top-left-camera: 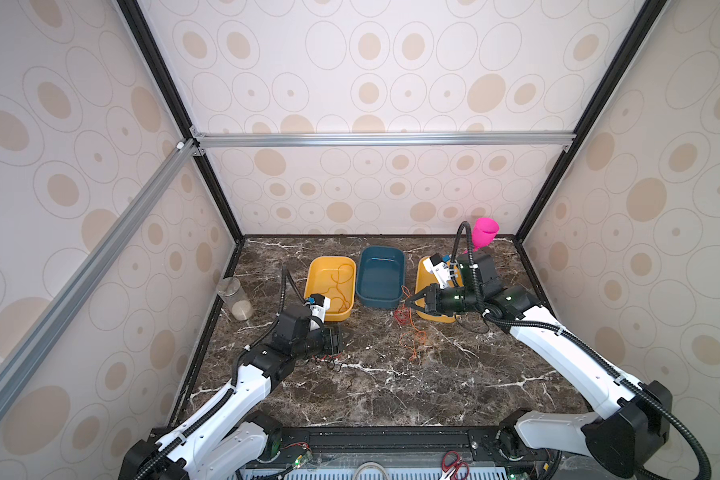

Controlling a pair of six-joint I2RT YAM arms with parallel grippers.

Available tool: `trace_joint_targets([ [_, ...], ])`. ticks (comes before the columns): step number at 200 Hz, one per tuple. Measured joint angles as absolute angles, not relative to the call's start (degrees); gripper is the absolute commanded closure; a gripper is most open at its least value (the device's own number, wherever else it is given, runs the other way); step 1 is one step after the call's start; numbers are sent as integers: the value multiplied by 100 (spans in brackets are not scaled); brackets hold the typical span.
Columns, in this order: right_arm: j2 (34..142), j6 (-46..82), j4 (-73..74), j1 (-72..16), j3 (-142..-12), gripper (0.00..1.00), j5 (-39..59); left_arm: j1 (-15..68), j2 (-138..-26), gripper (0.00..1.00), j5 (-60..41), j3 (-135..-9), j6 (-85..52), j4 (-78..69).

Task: Untangle the cables

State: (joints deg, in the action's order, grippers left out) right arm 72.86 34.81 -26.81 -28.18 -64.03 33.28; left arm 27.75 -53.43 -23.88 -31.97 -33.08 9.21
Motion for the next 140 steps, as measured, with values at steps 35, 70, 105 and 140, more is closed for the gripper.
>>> trace_joint_targets([
  [35, 7439, 3131, -3057, -2818, -5784, 100, 2674, 3006, -5640, 37, -2436, -3175, -3374, 464],
  [70, 7773, 2917, -3192, -2845, -5218, 95, 2228, 3131, -6045, 37, -2390, -3162, -3470, 180],
  [105, 8272, 2740, -3216, -3109, -5157, 69, 1811, 3162, -6128, 37, -2318, -3144, -3509, 56],
  [140, 8650, 2576, -3389, -3472, -5402, 44, 1205, 3162, -6128, 37, -2204, -3140, -3509, 47],
])
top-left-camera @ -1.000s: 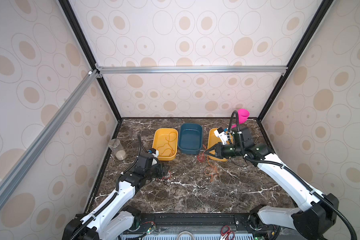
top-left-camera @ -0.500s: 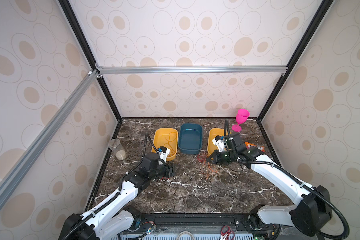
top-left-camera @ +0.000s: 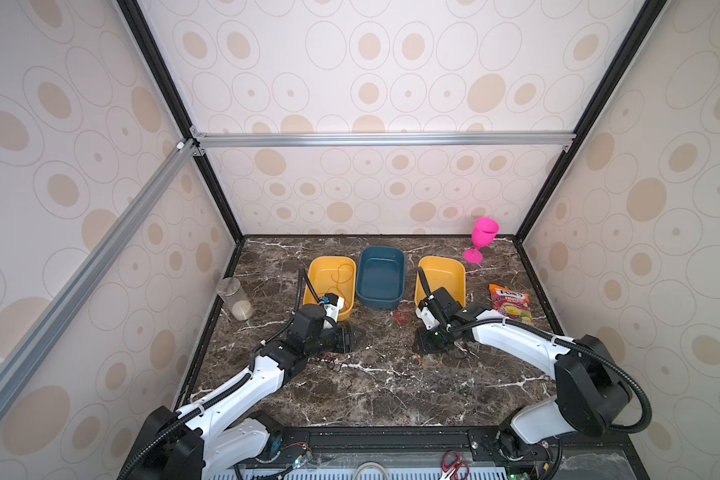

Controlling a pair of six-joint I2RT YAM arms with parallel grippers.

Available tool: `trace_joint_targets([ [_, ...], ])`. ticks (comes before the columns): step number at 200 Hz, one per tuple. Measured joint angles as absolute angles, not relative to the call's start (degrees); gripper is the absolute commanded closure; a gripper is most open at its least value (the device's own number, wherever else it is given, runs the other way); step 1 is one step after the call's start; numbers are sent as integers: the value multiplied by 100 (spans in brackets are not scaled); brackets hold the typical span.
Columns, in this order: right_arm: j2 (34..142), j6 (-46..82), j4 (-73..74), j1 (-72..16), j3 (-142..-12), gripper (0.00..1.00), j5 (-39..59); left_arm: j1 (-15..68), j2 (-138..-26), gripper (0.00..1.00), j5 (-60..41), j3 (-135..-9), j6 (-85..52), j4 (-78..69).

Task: Untangle the cables

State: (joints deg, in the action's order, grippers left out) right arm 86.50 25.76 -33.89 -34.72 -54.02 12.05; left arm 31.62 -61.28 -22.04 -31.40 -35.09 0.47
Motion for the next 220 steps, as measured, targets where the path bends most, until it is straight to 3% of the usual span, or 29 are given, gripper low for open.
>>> trace_joint_targets([
  [31, 8945, 2659, -3474, -3688, -5658, 43, 679, 3162, -6128, 37, -2145, -3096, -3507, 45],
  [66, 9319, 2794, -3494, -3881, -5852, 56, 211, 3162, -6128, 37, -2099, -3002, -3503, 49],
  [117, 9614, 2845, -3481, -4091, -5972, 59, 19, 3162, -6051, 37, -1988, -2910, -3489, 49],
  [157, 9935, 2805, -3293, -4139, -6080, 80, -8, 3162, -6049, 37, -1959, -2873, -3489, 47],
  [175, 10077, 2788, -3223, -4143, -6123, 86, -1, 3162, -6047, 37, -1957, -2860, -3489, 47],
  [192, 10171, 2709, -3208, -4147, -6211, 100, 3, 3162, -6047, 37, -1953, -2860, -3489, 47],
  [220, 10175, 2711, -3186, -4182, -6316, 100, 45, 3162, -6012, 37, -1920, -2825, -3492, 47],
])
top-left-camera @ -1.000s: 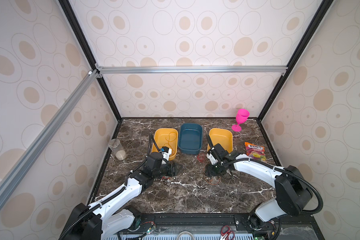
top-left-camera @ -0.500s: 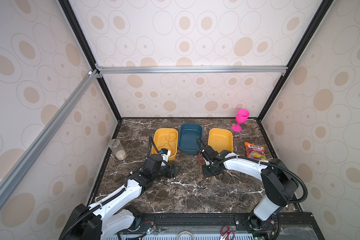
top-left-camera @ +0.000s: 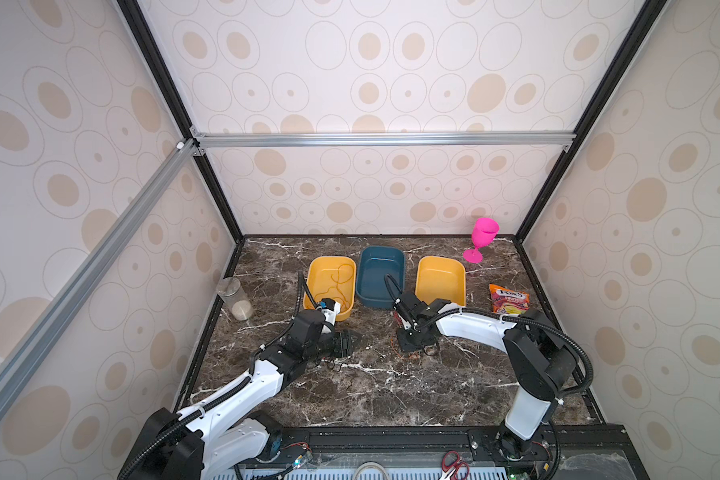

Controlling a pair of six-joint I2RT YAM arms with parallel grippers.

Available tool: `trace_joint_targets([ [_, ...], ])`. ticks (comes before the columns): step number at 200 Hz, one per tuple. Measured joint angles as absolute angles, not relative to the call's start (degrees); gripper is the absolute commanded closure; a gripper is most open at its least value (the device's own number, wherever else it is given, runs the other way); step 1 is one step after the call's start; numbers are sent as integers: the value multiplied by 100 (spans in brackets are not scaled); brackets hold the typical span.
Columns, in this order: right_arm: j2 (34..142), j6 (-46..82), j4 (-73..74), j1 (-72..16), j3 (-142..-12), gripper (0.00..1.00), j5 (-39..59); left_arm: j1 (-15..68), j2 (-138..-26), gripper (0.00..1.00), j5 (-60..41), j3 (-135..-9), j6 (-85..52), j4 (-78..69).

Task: Untangle the cables

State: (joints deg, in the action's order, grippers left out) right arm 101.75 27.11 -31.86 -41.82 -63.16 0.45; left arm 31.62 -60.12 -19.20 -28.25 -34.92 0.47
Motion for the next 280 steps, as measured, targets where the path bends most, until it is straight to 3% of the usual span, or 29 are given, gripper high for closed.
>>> trace_joint_targets([
  [83, 9723, 2604, -3345, -4377, -6827, 100, 373, 3133, -5763, 36, -1610, -2797, -3514, 139],
  [157, 9507, 2285, -3404, -4377, -8361, 100, 845, 2445, -5109, 36, -1031, -2571, -3953, 650],
  [280, 11869, 2206, -3247, -4377, -12328, 100, 2045, 2099, -4694, 36, -794, -2176, -4405, 1125],
])
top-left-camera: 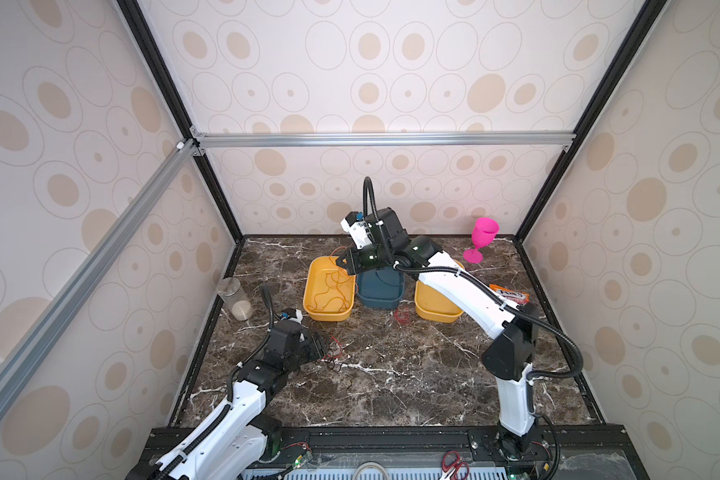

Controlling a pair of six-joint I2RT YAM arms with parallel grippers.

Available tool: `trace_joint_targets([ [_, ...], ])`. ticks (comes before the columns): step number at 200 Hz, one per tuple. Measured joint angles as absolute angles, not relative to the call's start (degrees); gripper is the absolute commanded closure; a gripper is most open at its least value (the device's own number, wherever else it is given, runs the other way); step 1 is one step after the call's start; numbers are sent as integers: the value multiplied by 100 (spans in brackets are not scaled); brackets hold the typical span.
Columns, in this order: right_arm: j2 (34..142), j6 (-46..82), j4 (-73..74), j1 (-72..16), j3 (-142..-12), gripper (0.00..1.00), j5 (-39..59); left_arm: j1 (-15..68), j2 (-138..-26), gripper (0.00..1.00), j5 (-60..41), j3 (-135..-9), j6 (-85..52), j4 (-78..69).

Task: Untangle the cables
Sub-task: 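Lift the orange wire with the right gripper and carry it over the yellow tub, then release the orange wire into the yellow tub and return the right gripper to the tangle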

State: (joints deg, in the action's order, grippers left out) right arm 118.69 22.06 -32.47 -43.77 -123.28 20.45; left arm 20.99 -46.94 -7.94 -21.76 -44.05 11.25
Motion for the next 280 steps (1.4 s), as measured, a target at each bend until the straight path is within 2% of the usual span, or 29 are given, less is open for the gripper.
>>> trace_joint_targets([
  [55, 13163, 2386, -2687, -4377, -12731, 98, 2244, 2097, -4569, 36, -1009, -1981, -4528, 1033],
  [74, 13629, 2458, -2700, -4377, -12892, 89, 2119, 2097, -4567, 36, -1057, -1977, -4543, 982],
  [80, 13815, 2491, -2801, -4377, -13078, 79, 2058, 2097, -4569, 36, -1061, -1977, -4543, 978],
  [100, 14241, 2556, -3079, -4377, -13511, 64, 1769, 2097, -4569, 36, -1061, -1977, -4541, 982],
  [119, 14252, 2543, -3293, -4377, -13456, 57, 1529, 2097, -4569, 35, -1046, -1981, -4528, 1002],
  [142, 14077, 2510, -3306, -4379, -13137, 55, 1321, 2095, -4615, 35, -1000, -2021, -4482, 1081],
  [191, 13677, 2294, -3489, -4388, -12949, 35, 1160, 2093, -4797, 35, -939, -2156, -4368, 1177],
  [229, 13334, 2265, -3492, -4390, -12951, 33, 1514, 2093, -4812, 35, -910, -2171, -4364, 1173],
  [280, 12975, 2261, -3531, -4390, -12746, 37, 1916, 2091, -4910, 35, -913, -2169, -4359, 1164],
])
